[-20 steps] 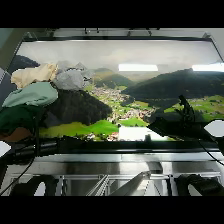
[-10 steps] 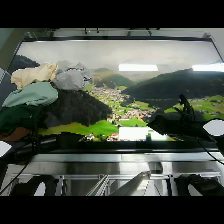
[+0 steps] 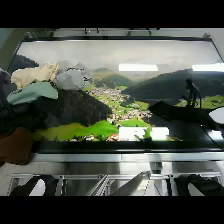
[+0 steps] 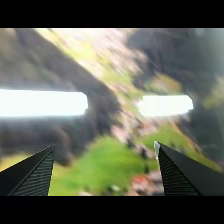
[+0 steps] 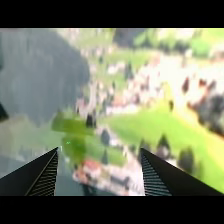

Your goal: Fold the shirts.

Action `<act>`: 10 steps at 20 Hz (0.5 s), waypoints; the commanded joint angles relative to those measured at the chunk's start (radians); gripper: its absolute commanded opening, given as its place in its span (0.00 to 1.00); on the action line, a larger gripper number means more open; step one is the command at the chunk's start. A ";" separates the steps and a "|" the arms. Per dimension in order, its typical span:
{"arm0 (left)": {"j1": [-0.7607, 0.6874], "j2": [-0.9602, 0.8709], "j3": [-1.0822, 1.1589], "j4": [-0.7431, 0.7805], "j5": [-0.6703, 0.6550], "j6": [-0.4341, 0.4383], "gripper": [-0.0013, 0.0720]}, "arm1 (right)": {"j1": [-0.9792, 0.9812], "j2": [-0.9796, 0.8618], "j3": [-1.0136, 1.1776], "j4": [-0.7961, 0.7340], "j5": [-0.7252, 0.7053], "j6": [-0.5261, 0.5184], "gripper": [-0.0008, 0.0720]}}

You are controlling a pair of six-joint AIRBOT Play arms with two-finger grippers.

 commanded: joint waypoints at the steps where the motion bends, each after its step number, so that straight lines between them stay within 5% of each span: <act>1: 0.156 -0.266 0.243 0.061 -0.014 -0.005 0.98 | -0.094 -0.031 0.081 -0.002 -0.006 -0.070 0.77; 7: -0.023 -0.727 0.626 0.075 0.162 -0.006 0.98 | -0.187 -0.154 0.086 -0.009 -0.003 -0.072 0.77; 10: -0.116 -0.953 0.860 0.170 0.128 -0.100 0.98 | -0.187 -0.226 0.086 -0.009 -0.004 -0.072 0.77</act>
